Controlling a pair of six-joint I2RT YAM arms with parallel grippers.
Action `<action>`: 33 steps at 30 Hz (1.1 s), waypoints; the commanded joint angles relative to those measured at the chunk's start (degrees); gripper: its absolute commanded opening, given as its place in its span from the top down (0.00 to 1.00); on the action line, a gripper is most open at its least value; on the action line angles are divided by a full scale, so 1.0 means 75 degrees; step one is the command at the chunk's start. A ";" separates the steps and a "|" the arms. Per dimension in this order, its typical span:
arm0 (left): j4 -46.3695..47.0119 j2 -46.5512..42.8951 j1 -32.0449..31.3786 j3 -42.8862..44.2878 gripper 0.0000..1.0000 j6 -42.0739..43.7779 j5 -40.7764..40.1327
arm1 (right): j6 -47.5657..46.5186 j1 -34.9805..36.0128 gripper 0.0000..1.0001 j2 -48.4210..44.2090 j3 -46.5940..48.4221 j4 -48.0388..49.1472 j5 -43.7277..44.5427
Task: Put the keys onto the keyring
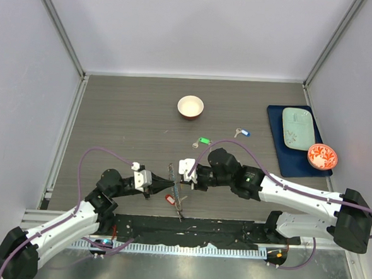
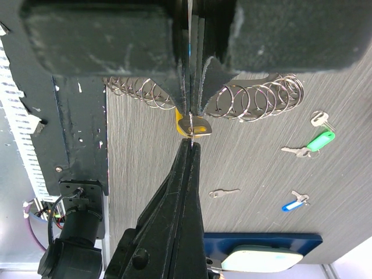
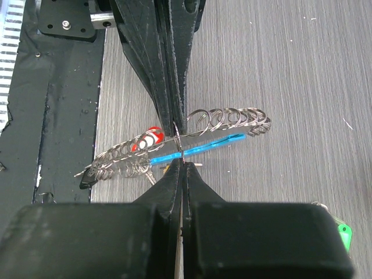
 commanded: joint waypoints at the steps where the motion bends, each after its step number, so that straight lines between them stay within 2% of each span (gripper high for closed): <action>1: 0.0514 -0.0025 -0.0041 -0.0348 1.00 0.0149 0.0029 | 0.0039 0.0021 0.99 -0.0043 0.0254 0.0467 -0.0218; 24: 0.0502 -0.0095 -0.0041 -0.0348 1.00 0.0137 -0.0147 | -0.0090 0.0021 0.99 -0.0008 0.0324 0.0256 -0.0932; 33: 0.0386 -0.0329 -0.0041 -0.0348 1.00 0.0020 -0.0568 | -0.0031 0.0021 0.99 -0.0265 0.0219 0.0139 -0.0628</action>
